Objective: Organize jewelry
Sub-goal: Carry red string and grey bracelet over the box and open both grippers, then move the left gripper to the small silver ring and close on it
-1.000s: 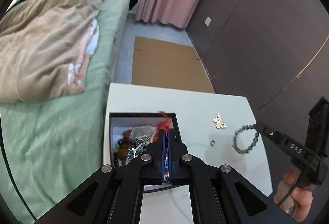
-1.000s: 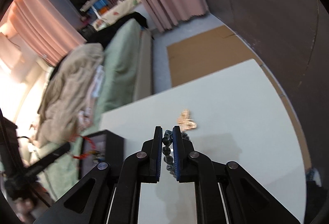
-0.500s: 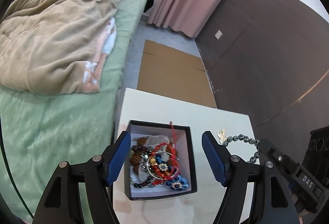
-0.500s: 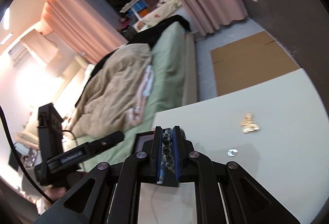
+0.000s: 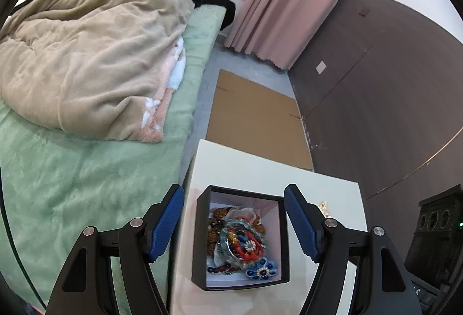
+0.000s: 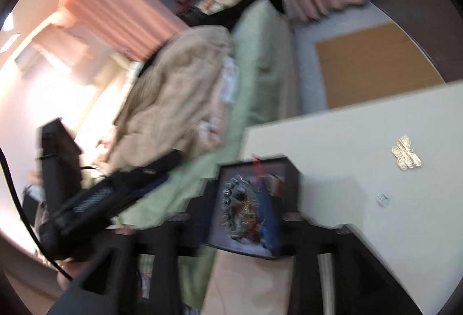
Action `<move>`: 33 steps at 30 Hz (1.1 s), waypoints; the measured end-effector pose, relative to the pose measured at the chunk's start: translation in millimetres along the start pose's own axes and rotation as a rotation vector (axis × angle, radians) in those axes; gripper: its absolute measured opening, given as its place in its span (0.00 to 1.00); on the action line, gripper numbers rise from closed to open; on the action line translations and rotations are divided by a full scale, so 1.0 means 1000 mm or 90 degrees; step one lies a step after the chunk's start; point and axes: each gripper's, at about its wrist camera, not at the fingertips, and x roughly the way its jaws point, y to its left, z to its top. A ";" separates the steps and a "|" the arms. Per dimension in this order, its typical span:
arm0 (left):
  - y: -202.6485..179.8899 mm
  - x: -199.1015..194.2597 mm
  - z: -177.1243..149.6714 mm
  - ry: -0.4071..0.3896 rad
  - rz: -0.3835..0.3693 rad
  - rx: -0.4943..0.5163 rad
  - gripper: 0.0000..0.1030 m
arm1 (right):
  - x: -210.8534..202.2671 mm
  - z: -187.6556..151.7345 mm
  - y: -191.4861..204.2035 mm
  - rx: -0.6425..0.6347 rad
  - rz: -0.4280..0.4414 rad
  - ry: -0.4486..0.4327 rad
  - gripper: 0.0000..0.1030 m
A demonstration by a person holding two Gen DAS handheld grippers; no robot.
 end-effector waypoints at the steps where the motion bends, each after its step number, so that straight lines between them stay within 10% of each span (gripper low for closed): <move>1: -0.001 -0.001 -0.001 -0.005 -0.004 0.002 0.70 | -0.005 -0.001 -0.003 0.002 0.003 -0.009 0.54; 33: -0.093 0.027 -0.034 0.025 -0.030 0.127 0.70 | -0.104 0.008 -0.093 0.060 -0.163 -0.077 0.89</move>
